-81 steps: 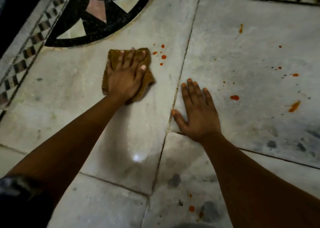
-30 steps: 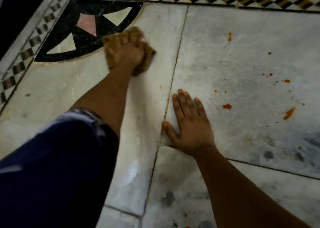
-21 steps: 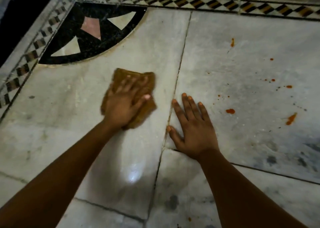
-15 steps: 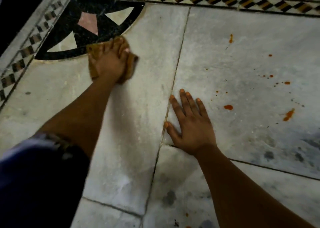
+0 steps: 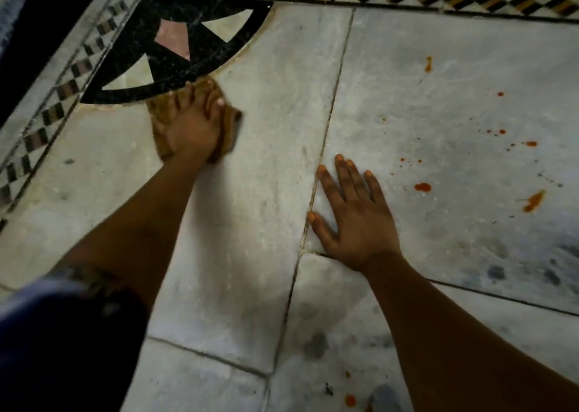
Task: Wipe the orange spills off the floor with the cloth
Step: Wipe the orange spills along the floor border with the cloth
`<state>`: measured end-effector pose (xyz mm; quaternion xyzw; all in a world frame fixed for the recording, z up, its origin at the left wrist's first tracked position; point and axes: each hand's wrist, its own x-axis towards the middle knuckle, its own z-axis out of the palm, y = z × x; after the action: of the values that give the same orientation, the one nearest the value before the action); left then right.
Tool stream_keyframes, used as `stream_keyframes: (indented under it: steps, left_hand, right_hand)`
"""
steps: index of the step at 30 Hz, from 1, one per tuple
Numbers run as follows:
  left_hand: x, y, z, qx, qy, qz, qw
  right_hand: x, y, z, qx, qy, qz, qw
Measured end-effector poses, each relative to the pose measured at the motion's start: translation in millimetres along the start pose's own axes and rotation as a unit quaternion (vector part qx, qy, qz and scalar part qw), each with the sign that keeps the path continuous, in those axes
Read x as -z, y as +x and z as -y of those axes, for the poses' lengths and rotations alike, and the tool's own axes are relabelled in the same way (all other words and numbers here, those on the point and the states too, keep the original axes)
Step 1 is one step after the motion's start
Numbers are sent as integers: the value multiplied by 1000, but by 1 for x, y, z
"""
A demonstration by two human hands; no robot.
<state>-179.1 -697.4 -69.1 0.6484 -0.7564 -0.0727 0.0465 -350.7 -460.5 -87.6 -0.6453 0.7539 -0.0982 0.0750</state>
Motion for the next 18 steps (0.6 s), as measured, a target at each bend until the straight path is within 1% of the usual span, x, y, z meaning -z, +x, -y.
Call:
stream_keyframes:
  steps: [2,3,4,6,9,10,11,12,14,16,18]
  left_hand:
    - [-7,20,-27,11,-6,5,1000]
    - [-10,17,-39,-7,-2,7,1000]
    - [-14,6,-50,-41,1,7,999]
    - [-20,-36,-56,-134,7,3,991]
    - [-12,-105,-23,-267,-6,13,964]
    - [-8,-118,-2,-293,-11,12,956]
    - [-4,-122,21,-301,-18,5,954]
    - [1,-117,41,-289,-27,-4,957]
    - [8,-96,62,-227,-51,-25,972]
    - [9,-71,54,-163,-70,-42,983]
    - [7,-59,36,-124,-69,-65,988]
  right_hand:
    - [1,0,0,3,-1,-2,1000]
    - [1,0,0,4,-2,-2,1000]
    - [1,-1,1,3,-2,-3,1000]
    - [3,0,1,6,-1,-8,1000]
    - [3,0,0,8,1,-7,1000]
    - [2,0,0,9,0,-6,1000]
    - [2,0,0,10,-2,-7,1000]
    - [1,0,0,10,-4,-10,1000]
    - [-1,1,-2,8,-4,-10,1000]
    - [-2,0,-2,8,-5,-13,1000]
    - [-2,-1,-2,10,-7,-12,1000]
